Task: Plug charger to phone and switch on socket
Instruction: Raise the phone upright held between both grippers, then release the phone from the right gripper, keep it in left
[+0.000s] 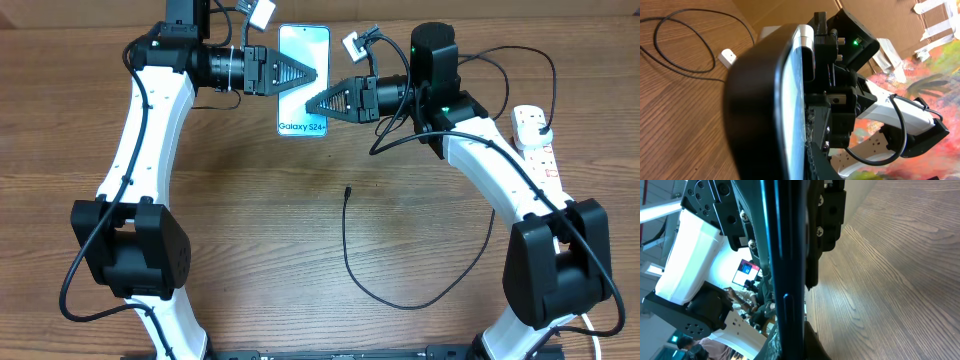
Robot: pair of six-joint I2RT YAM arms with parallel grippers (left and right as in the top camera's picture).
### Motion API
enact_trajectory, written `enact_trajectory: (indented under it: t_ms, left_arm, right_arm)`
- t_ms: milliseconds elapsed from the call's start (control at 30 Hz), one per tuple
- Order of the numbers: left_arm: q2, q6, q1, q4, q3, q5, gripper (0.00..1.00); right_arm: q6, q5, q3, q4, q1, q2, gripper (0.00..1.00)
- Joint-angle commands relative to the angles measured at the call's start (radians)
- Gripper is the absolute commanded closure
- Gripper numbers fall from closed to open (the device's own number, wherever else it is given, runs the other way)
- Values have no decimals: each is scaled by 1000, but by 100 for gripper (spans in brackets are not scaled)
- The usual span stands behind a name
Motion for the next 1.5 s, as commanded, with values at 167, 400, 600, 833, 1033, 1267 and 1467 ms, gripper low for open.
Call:
enact_trajectory:
  t_ms: [167, 400, 600, 833, 1033, 1267, 1467]
  left_arm:
    - [-47, 10, -29, -15, 28, -10, 96]
    - [-45, 9, -32, -120, 28, -428, 96]
    - [-44, -48, -61, -201, 27, -792, 96]
    - [-43, -206, -144, -237, -32, -1168, 96]
    - [-42, -311, -223, -144, -189, -1270, 96]
    - [-42, -429, -300, -30, -341, -1409, 96]
    - [-42, -481, -323, 40, -415, -1430, 96]
  right_arm:
    - [49, 75, -12, 1, 10, 11, 96]
    - [47, 75, -12, -6, 10, 11, 78]
    - [-33, 133, -12, -129, 3, 11, 31]
    - [-183, 609, -12, -608, -28, 11, 20]
    - [-181, 1061, -12, -898, -28, 11, 6]
    - [-181, 1169, -12, -1068, -28, 11, 2]
    - [-181, 1164, -12, -1130, 10, 11, 3]
